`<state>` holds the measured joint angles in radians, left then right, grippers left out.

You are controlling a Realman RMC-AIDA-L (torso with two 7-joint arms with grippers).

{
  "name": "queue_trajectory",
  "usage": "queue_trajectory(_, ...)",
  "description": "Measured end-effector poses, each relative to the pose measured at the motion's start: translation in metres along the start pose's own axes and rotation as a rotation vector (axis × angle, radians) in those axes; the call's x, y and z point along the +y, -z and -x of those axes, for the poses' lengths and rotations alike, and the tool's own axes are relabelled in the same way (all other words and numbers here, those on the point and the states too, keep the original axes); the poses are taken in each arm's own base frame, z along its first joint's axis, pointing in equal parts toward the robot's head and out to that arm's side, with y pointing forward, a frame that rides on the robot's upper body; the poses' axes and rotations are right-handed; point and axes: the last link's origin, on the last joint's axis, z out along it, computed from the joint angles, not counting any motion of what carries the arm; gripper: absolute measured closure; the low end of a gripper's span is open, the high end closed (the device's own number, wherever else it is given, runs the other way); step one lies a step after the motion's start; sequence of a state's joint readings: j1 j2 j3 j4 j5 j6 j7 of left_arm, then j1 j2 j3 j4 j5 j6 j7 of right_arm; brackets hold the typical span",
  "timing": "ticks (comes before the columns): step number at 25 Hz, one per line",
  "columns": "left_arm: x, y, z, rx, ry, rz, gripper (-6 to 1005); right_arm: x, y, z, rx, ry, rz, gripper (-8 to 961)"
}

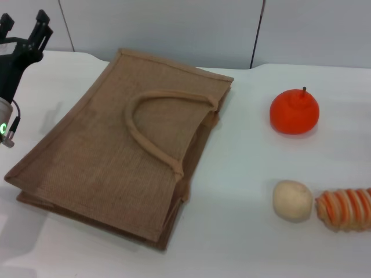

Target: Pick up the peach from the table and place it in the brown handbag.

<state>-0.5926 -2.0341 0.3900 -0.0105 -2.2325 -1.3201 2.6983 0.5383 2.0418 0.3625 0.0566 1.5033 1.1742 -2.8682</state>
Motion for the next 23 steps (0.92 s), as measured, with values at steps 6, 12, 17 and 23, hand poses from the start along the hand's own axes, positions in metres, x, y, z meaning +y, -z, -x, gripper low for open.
queue_trajectory(6, -0.0013, 0.002, -0.0013, 0.006, 0.023, 0.006, 190, -0.0036, 0.0022, -0.0032, 0.019, 0.002, -0.015, 254)
queue_trajectory(12, -0.0016, 0.0052, -0.0044, 0.029, 0.029, 0.014, 197, -0.0061, 0.0027, -0.0046, 0.03, 0.002, -0.025, 254)
queue_trajectory(17, -0.0032, 0.0073, -0.006, 0.039, 0.026, 0.012, 197, -0.0056, 0.0027, -0.0048, 0.03, 0.0, -0.025, 254)
queue_trajectory(23, -0.0035, 0.0089, -0.007, 0.047, 0.025, 0.015, 197, -0.0063, 0.0039, -0.0055, 0.032, 0.0, -0.027, 254)
